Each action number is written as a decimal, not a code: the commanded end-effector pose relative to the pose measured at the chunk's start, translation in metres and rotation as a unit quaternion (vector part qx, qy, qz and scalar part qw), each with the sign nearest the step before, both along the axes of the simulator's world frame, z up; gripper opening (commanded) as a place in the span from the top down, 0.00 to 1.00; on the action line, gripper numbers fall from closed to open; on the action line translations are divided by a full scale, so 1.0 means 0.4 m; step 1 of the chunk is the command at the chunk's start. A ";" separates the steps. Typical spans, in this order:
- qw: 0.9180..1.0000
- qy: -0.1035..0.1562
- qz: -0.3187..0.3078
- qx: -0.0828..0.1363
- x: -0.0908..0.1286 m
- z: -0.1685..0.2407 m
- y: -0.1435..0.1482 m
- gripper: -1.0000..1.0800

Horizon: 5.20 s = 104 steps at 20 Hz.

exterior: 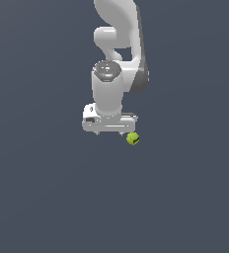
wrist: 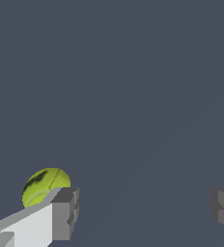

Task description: Pick up the object and move it to a goal position.

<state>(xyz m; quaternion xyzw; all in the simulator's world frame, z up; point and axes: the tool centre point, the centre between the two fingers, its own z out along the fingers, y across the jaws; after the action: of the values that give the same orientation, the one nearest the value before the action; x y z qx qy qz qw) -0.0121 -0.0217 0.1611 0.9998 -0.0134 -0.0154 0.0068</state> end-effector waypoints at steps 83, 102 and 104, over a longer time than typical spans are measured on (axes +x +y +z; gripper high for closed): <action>0.998 -0.015 0.054 0.008 -0.011 0.141 0.131 1.00; 0.998 -0.015 0.053 0.008 0.127 0.530 -0.019 1.00; 0.998 -0.015 0.053 0.008 0.138 0.555 -0.030 1.00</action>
<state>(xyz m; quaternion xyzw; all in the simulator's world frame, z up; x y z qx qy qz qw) 0.0398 -0.0304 0.3741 0.9992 0.0398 -0.0004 -0.0004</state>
